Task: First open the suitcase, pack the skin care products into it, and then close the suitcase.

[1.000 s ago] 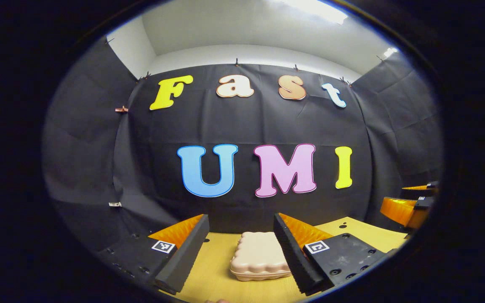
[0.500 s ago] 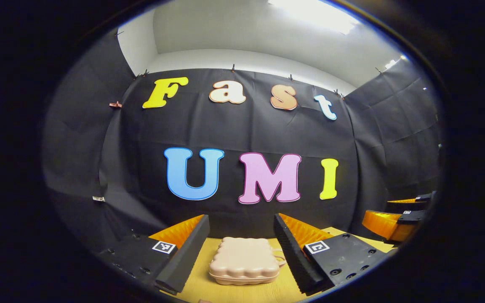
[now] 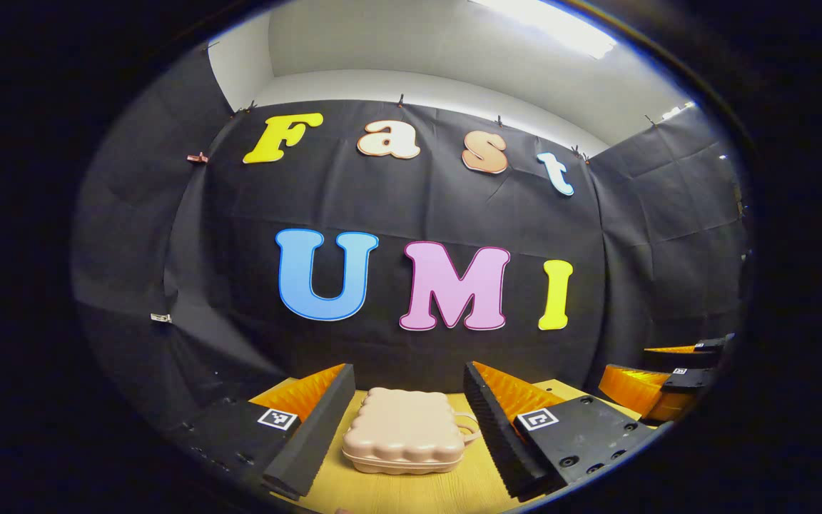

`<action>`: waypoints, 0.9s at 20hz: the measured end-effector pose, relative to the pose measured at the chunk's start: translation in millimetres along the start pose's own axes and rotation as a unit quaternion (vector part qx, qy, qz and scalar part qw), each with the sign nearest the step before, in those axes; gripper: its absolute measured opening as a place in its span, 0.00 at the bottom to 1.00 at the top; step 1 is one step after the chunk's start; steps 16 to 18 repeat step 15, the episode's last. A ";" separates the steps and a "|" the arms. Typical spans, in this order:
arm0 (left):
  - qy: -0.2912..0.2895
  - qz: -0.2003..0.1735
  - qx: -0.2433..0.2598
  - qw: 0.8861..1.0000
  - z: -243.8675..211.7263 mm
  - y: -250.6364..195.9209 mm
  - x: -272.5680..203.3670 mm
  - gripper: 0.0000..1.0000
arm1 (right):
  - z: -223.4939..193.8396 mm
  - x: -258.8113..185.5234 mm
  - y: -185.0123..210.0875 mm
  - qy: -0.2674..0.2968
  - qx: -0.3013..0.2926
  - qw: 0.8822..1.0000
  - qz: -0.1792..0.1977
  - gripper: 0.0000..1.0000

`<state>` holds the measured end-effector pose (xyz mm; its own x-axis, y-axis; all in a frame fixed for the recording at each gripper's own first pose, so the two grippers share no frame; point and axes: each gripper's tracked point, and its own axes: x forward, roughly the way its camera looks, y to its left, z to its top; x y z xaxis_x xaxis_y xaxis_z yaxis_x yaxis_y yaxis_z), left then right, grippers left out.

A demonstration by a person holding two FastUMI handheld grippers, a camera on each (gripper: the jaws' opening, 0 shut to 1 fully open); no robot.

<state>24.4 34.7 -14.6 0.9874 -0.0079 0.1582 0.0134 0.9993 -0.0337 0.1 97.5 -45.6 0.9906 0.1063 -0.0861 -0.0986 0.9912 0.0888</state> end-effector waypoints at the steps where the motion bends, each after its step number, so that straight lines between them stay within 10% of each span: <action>1: 0.003 -0.002 0.001 1.000 -11.7 -0.3 5.6 0.96 | -1.2 0.2 -1.2 0.003 -0.006 1.000 0.000 0.97; 18: 0.033 -0.003 0.017 0.999 -23.2 -12.3 -4.9 0.96 | -3.5 -2.5 -20.7 -0.003 -0.006 1.000 -0.026 0.97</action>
